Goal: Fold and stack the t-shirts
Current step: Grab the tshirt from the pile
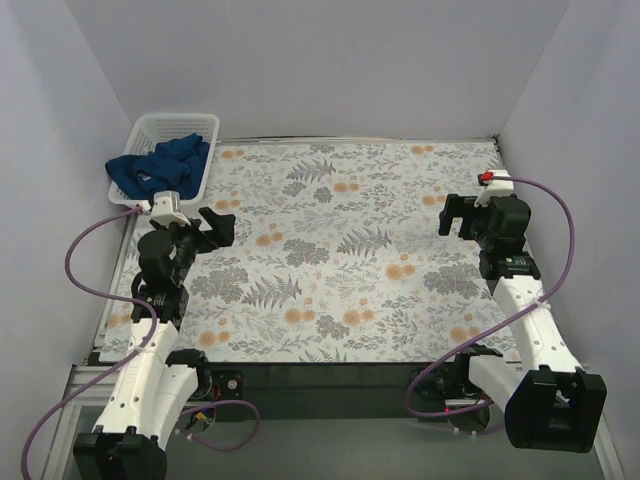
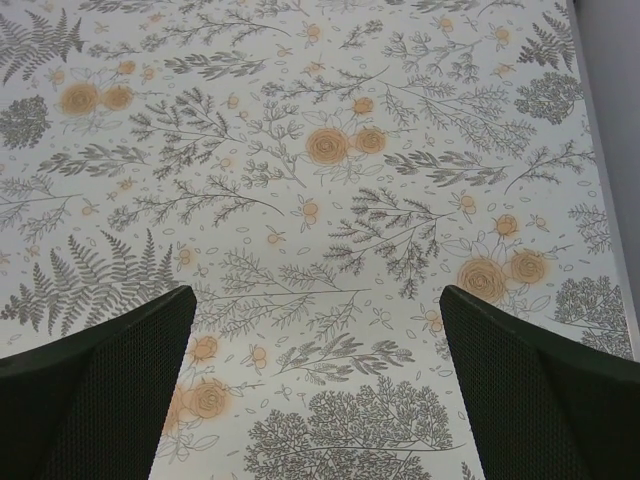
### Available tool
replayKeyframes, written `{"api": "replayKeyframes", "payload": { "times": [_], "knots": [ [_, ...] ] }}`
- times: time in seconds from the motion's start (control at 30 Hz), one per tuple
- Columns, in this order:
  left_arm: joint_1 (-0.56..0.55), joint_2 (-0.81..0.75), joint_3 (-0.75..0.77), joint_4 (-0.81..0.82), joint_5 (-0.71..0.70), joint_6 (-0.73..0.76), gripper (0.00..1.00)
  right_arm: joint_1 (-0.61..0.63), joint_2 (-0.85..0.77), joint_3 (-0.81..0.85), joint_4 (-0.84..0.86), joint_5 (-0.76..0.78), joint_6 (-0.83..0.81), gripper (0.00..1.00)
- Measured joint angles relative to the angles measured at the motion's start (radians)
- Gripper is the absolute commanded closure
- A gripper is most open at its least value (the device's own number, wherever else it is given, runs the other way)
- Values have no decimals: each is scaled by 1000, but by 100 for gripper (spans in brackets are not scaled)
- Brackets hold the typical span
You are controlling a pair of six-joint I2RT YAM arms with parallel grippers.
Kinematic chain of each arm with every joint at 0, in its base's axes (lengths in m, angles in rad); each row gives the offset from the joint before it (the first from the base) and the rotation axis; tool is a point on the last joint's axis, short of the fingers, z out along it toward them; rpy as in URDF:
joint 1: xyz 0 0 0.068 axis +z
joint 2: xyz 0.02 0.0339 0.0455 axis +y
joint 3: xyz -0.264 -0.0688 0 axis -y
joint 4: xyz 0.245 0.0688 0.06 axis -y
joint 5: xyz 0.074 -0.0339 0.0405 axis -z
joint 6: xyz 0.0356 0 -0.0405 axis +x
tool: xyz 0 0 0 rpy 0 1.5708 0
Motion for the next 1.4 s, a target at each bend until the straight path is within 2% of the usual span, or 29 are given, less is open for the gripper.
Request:
{"api": "replayKeyframes", "payload": {
  "times": [0.13,0.3,0.43,0.6,0.73,0.9,0.93,1.13,1.3,1.4],
  "knots": [
    [0,60,88,-80,-5,-24,2,-1,-11,0,0,-106,-67,2],
    [0,191,316,-189,-58,-63,2,-1,-38,-2,1,-361,-241,2],
    [14,350,512,-268,-100,-108,2,-4,-32,-13,-31,-510,-330,2],
    [103,597,735,-381,-117,-206,3,-8,-23,-14,-71,-642,-371,2],
    [196,765,829,-422,-123,-317,5,-8,-24,-14,-81,-687,-385,2],
    [289,985,927,-447,-124,-433,23,-8,-24,-14,-89,-699,-394,2],
    [300,1039,961,-452,-124,-452,25,-8,-24,-14,-89,-699,-394,2],
    [309,1298,1137,-460,-159,-512,28,-8,-23,-14,-92,-699,-396,2],
    [305,1440,1255,-488,-213,-540,31,-8,-15,-14,-92,-698,-396,2],
    [305,1492,1304,-505,-240,-547,40,-8,-6,-14,-93,-698,-396,2]
  ]
}}
